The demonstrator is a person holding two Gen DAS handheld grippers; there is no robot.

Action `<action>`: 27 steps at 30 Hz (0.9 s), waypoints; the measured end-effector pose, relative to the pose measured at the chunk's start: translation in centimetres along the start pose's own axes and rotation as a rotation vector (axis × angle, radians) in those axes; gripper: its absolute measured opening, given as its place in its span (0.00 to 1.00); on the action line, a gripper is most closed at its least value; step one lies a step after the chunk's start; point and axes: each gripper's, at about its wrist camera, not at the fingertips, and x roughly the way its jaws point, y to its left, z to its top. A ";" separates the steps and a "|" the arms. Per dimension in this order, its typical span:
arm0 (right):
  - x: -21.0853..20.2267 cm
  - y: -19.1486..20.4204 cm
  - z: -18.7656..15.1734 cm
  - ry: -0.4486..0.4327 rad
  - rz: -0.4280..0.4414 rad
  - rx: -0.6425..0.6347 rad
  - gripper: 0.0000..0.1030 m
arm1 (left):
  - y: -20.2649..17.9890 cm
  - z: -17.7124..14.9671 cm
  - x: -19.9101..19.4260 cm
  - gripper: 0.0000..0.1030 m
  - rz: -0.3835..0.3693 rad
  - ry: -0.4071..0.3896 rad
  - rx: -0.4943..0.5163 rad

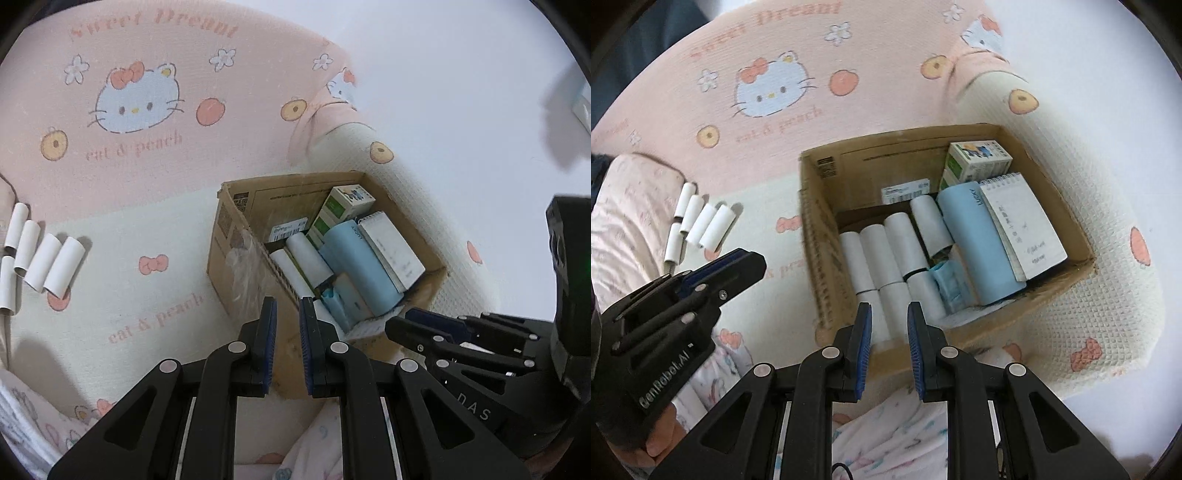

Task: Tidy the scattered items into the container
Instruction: 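Move both tools back from the box to the row of white tubes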

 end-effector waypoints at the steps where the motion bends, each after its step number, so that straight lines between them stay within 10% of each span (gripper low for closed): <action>1: -0.2 0.2 -0.1 -0.001 -0.003 -0.004 0.16 | 0.0 -0.3 -0.4 0.14 -0.006 -0.003 0.002; 17: -4.0 6.8 -5.6 -0.311 -0.033 -0.115 0.16 | 4.2 -3.9 -3.2 0.15 0.003 -0.051 -0.003; 27: -0.2 11.8 -5.6 -0.207 0.100 -0.158 0.16 | 13.2 -5.8 -3.2 0.15 0.088 -0.041 -0.177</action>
